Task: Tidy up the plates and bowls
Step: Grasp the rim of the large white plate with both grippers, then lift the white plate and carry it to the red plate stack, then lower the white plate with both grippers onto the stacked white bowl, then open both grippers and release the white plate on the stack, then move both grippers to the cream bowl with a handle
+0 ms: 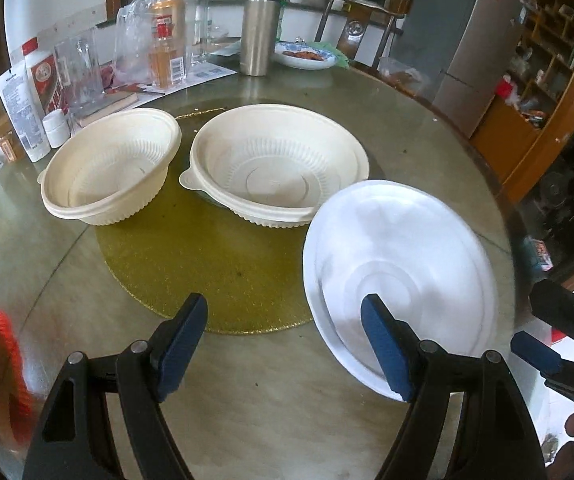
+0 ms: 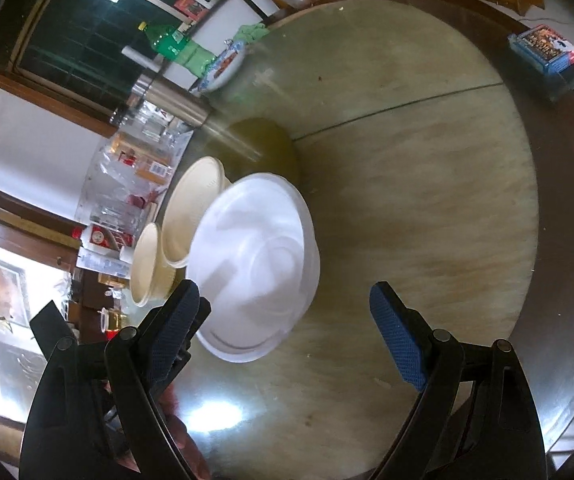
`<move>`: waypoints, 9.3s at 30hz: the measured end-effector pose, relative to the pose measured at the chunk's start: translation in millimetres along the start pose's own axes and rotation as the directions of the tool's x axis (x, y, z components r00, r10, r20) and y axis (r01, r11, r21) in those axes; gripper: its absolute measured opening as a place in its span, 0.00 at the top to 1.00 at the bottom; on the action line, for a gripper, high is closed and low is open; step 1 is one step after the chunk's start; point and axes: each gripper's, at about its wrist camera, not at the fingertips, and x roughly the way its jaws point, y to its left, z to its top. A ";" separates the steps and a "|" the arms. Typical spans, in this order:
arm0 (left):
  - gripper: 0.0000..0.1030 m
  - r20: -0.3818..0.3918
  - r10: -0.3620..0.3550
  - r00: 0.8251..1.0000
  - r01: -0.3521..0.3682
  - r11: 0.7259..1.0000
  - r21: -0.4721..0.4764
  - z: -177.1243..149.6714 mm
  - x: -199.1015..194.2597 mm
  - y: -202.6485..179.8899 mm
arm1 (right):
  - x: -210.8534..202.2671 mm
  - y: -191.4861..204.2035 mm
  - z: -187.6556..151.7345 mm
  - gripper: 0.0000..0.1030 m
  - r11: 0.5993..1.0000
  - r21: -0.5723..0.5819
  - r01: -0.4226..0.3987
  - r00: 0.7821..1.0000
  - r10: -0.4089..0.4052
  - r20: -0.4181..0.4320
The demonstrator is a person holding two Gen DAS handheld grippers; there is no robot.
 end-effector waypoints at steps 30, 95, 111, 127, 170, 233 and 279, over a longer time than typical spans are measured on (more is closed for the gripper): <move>0.85 0.033 0.040 0.999 -0.044 0.993 0.110 -11.5 6.2 -5.0 | 20.0 29.7 -23.4 0.91 0.988 -0.121 0.099 0.995 -0.097 0.027; 0.84 0.172 0.108 0.979 -0.093 0.991 -0.092 -58.5 -75.6 120.6 | 43.3 143.7 -110.7 0.91 0.916 -0.400 0.026 0.999 -0.034 -0.013; 0.84 0.188 0.126 0.974 -0.101 0.985 -0.138 -63.7 -88.3 139.7 | 49.2 163.0 -121.3 0.90 0.899 -0.438 0.005 0.999 -0.021 -0.034; 0.84 0.219 0.171 0.961 -0.127 0.971 -0.202 -72.6 -109.6 167.6 | 60.6 194.4 -137.1 0.91 0.869 -0.492 -0.052 0.997 0.018 -0.074; 0.85 0.218 0.420 0.881 -0.285 0.839 -0.463 -100.2 -167.0 303.4 | 147.3 328.2 -226.2 0.90 0.727 -0.625 -0.286 0.940 0.087 -0.330; 0.81 0.142 0.428 0.893 -0.295 0.792 -0.534 -126.4 -163.2 338.1 | 175.7 330.3 -248.5 0.87 0.716 -0.613 -0.333 0.895 0.036 -0.444; 0.18 0.084 0.225 0.971 -0.159 0.865 -0.475 45.4 -3.4 206.8 | 190.8 178.4 -25.2 0.23 0.974 0.024 -0.225 0.959 0.226 -0.173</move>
